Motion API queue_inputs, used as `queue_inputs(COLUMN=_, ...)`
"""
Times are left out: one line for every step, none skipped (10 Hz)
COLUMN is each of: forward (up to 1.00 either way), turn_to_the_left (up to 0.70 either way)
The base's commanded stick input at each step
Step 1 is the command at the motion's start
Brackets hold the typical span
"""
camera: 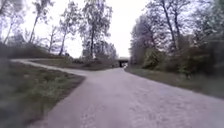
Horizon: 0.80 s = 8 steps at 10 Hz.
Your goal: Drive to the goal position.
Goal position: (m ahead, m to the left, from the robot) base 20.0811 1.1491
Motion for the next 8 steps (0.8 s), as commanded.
queue_inputs(forward=1.0, turn_to_the_left=0.0)
queue_inputs(forward=1.0, turn_to_the_left=0.0)
queue_inputs(forward=1.0, turn_to_the_left=0.0)
queue_inputs(forward=1.0, turn_to_the_left=0.0)
queue_inputs(forward=1.0, turn_to_the_left=0.0)
queue_inputs(forward=1.0, turn_to_the_left=0.0)
queue_inputs(forward=1.0, turn_to_the_left=0.0)
queue_inputs(forward=1.0, turn_to_the_left=0.0)
